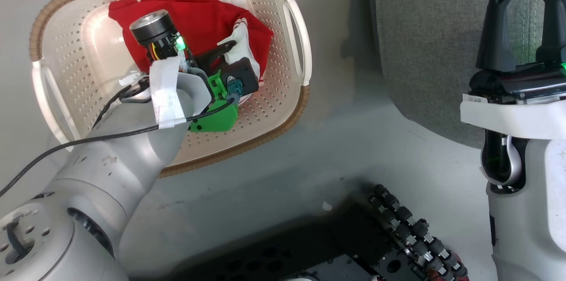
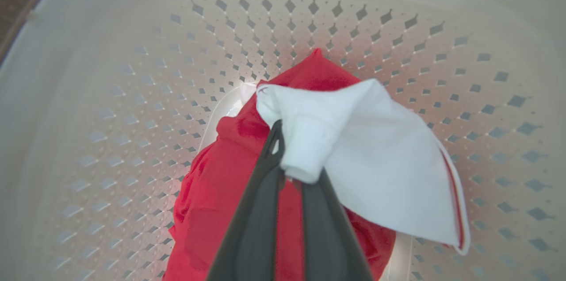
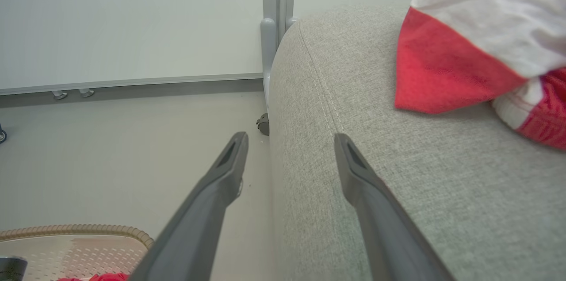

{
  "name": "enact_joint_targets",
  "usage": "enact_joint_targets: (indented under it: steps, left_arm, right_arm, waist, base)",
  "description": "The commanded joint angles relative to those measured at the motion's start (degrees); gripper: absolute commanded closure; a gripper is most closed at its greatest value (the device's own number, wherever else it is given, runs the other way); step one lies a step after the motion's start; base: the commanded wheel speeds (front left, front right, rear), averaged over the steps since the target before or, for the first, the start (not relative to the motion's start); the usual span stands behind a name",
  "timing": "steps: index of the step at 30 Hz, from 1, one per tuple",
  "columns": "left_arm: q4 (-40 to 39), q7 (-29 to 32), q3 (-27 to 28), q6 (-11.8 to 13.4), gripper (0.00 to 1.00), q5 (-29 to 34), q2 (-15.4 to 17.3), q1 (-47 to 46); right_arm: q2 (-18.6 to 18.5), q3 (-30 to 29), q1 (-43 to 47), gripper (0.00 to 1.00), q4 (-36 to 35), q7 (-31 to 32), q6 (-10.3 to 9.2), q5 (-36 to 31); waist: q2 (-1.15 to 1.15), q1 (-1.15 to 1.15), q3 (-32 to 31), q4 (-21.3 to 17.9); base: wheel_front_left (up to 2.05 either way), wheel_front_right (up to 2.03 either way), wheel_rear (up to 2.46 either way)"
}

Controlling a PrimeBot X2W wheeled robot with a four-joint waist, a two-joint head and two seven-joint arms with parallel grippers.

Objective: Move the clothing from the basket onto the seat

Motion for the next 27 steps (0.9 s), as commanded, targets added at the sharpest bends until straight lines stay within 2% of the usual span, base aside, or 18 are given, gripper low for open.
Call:
enact_joint_targets:
  steps: [1, 10, 21, 27]
  left_arm:
    - [-0.7, 0.0, 0.7, 0.1, 1.00, -1.2, 0.3, 0.5]
    - [-8.8, 0.0, 6.0, 1.3, 1.00, -7.3, 0.4, 8.5]
    - [-22.4, 0.0, 14.5, 5.1, 1.00, -11.8, 1.5, 24.2]
    - [-29.9, 0.0, 20.9, 7.3, 1.00, -12.6, 2.9, 33.1]
  right_arm:
    - [-0.1, 0.1, 0.2, 0.00, 0.1, -0.2, -0.08, -0.5]
    - [-0.1, 1.0, 1.6, 0.00, 2.1, -0.2, -0.08, -2.5]
    - [-0.1, 2.6, 8.9, 0.00, 6.2, -0.2, -0.08, -3.9]
    - [-0.1, 4.4, 13.3, 0.00, 9.0, -0.2, -0.08, -2.6]
  waist:
    - [0.00, 0.00, -1.0, 0.6]
    - [0.00, 0.00, -11.6, 4.2]
    - [0.00, 0.00, -29.7, 8.0]
    - [0.00, 0.00, -39.2, 8.2]
  base:
    - [0.00, 0.00, 0.00]
    - [0.00, 0.00, 0.00]
    - [0.00, 0.00, 0.00]
    - [0.00, 0.00, 0.00]
